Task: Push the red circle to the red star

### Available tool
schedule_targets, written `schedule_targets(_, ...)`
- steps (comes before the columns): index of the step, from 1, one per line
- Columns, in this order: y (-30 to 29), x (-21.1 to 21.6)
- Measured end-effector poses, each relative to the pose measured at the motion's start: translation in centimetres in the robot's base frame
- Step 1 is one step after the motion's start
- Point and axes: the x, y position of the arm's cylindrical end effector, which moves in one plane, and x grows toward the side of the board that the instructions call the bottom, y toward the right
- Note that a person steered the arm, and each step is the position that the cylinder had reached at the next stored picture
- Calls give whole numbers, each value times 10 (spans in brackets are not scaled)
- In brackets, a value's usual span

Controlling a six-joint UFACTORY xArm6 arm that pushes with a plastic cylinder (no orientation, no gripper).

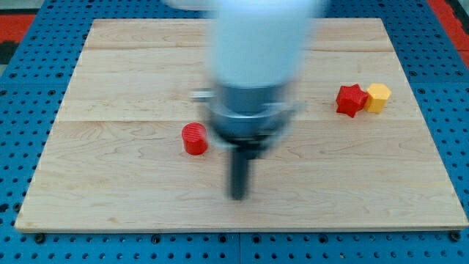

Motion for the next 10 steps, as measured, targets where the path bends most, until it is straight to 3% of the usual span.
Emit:
schedule_targets(1, -38, -55)
schedule_targets(2, -56, -71)
schedule_targets(3, -29, -86)
schedule_targets(4, 80, -77)
schedule_targets(5, 112, -56)
schedule_targets(6, 94, -54)
schedule_targets(8, 188, -69)
schedule_targets(9, 133, -21)
schedule_targets(10, 90, -52)
